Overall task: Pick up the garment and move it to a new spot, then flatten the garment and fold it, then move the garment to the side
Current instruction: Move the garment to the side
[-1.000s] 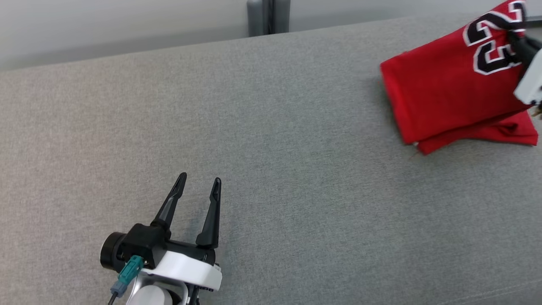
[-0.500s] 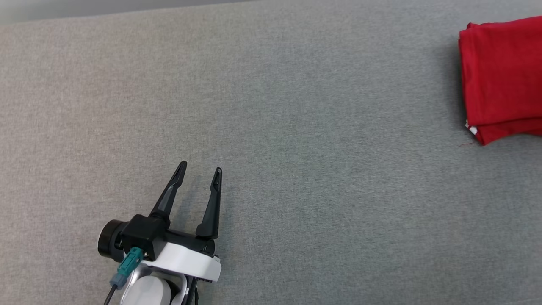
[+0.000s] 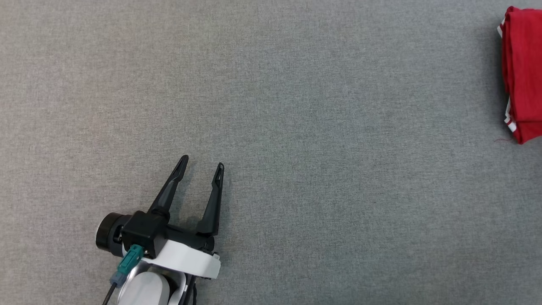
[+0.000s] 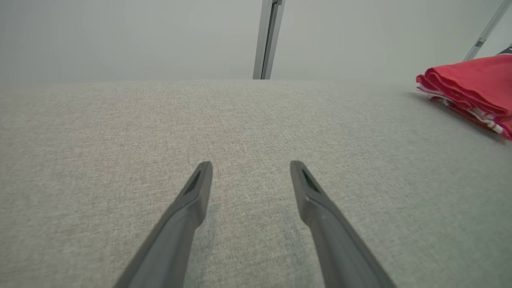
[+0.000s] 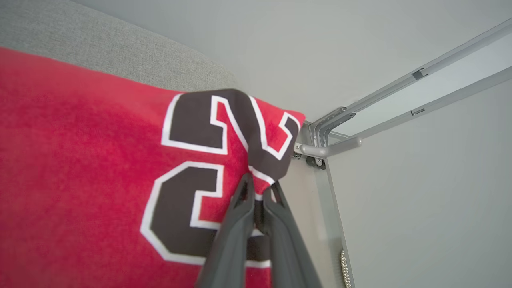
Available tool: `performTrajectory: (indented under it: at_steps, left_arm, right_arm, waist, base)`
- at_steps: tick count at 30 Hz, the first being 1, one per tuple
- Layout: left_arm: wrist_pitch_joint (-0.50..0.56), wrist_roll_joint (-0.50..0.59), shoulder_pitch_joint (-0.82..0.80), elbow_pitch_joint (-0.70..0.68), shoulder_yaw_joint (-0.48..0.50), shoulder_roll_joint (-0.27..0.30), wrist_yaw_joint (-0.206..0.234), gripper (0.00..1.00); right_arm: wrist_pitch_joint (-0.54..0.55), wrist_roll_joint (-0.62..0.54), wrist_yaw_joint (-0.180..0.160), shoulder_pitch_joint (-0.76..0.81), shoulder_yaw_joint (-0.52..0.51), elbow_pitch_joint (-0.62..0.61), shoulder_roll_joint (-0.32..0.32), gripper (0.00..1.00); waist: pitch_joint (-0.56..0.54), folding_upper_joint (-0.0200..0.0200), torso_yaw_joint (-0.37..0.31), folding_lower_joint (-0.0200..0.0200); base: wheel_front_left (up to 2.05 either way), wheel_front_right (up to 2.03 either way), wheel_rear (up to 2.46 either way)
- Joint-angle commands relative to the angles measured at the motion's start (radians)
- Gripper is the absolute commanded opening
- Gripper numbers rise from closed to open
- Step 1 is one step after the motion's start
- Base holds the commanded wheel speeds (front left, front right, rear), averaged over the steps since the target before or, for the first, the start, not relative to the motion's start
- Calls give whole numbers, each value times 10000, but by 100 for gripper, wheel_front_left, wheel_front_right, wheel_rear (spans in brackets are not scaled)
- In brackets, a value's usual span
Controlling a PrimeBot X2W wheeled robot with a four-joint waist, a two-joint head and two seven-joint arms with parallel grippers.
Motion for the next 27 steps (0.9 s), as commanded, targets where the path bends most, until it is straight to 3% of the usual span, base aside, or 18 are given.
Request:
performTrajectory:
  at_steps: [1, 2, 3, 4, 19, 27]
  left_arm:
    - [0, 52, -148, -52, 5, 84, 2, 100]
    - [0, 61, -139, -43, -5, 98, 10, 100]
    - [0, 70, -136, -41, -5, 115, 20, 100]
    - [0, 76, -134, -39, -6, 126, 30, 100]
    - [53, 60, -184, 41, -91, 282, 168, 100]
    - [51, -302, -300, 166, -3, 282, 95, 100]
  right_arm:
    - [-250, -259, 1, -161, -120, 53, -54, 0]
    - [-335, -498, 1, -168, -203, 139, -51, 14]
    - [-446, -719, 1, -178, -278, 202, -17, 43]
    - [-578, -930, 1, -221, -405, 222, 19, 100]
    - [-1965, -2699, 1, 198, -2210, 128, 1260, 100]
    - [-3147, -2580, 1, 730, -2672, -142, 2168, 100]
  waist:
    - [47, 0, 4, -1]
    - [68, 0, 2, -1]
    - [83, 0, -4, -1]
    - [92, 0, -12, -1]
    - [-240, 0, -295, -1]
    - [-1132, 0, -623, -1]
  base:
    - [0, 0, 0]
    - [0, 0, 0]
    - [0, 0, 0]
    - [0, 0, 0]
    - [0, 0, 0]
    - [0, 0, 0]
